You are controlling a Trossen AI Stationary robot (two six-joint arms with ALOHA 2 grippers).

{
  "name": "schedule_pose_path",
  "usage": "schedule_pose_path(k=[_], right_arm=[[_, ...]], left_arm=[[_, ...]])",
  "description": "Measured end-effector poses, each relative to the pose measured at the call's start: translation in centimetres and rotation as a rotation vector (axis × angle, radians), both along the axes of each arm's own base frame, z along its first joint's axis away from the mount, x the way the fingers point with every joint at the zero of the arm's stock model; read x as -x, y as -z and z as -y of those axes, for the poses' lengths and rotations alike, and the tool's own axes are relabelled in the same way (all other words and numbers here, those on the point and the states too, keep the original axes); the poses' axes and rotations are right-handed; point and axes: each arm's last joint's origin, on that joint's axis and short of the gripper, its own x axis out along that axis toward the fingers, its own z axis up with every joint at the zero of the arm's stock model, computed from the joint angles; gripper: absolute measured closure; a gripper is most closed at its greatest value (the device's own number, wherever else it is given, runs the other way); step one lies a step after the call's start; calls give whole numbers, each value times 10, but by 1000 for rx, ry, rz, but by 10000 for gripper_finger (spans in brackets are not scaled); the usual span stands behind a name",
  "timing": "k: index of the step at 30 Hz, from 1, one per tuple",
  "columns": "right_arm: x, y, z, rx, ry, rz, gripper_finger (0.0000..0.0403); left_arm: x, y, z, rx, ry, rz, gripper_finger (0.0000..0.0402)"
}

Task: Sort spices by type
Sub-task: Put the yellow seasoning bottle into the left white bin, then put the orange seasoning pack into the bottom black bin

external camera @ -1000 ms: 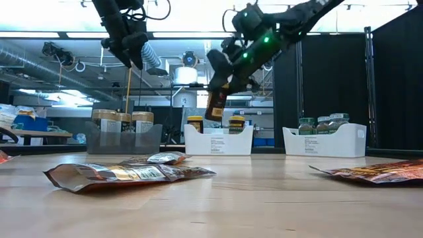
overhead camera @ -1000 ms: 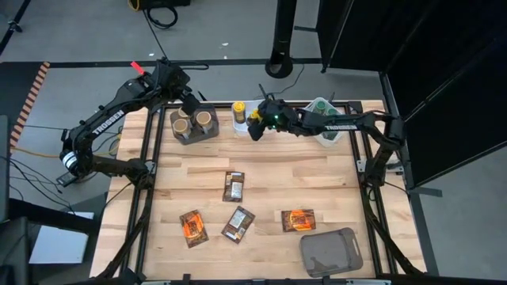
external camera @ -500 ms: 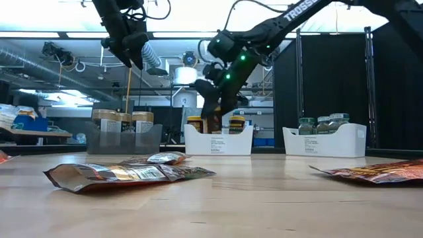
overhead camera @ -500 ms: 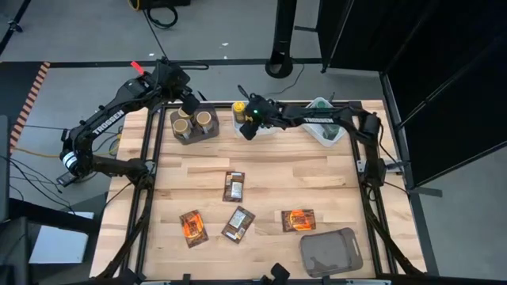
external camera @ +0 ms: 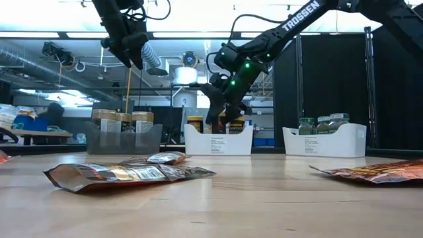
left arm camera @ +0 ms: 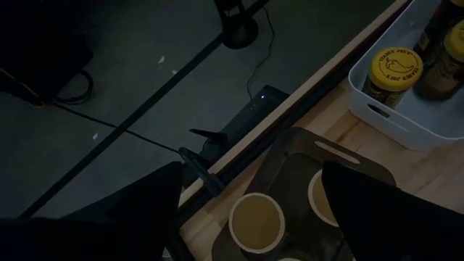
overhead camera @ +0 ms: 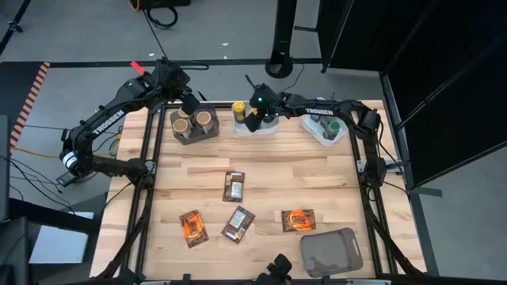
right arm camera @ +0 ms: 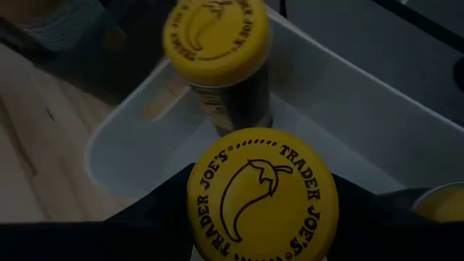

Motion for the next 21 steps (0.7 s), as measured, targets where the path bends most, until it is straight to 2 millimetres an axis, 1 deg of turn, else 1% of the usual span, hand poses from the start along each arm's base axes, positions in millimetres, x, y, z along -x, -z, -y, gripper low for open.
schedule_pose_path(k=[2, 6, 7, 9, 11, 13, 14, 16, 17, 19, 21], right_arm=[[0, 0, 0, 5, -3, -3, 140], [1, -3, 1, 13, -11, 10, 45], [0, -5, 1, 20, -12, 19, 29], [1, -13, 1, 27, -20, 50, 13], [2, -26, 0, 34, -46, 82, 15], [2, -45, -3, 63, -97, 112, 27], [2, -56, -6, 80, -133, 129, 34], [4, -86, -17, 116, -219, 172, 49], [7, -102, -25, 122, -272, 188, 56], [16, -133, -46, 118, -385, 195, 69], [29, -156, -75, 107, -478, 148, 79]], left_arm=[[0, 0, 0, 0, 0, 0, 65], [0, 0, 0, 0, 0, 0, 65], [0, 0, 0, 0, 0, 0, 65], [0, 0, 0, 0, 0, 0, 65], [0, 0, 0, 0, 0, 0, 65], [0, 0, 0, 0, 0, -1, 65], [0, 0, 0, 1, 0, -2, 65], [0, 1, 0, 6, 0, -7, 65], [1, 1, 1, 10, 1, -12, 65], [2, 2, 2, 23, 1, -24, 65], [2, 3, 2, 34, 1, -35, 65]])
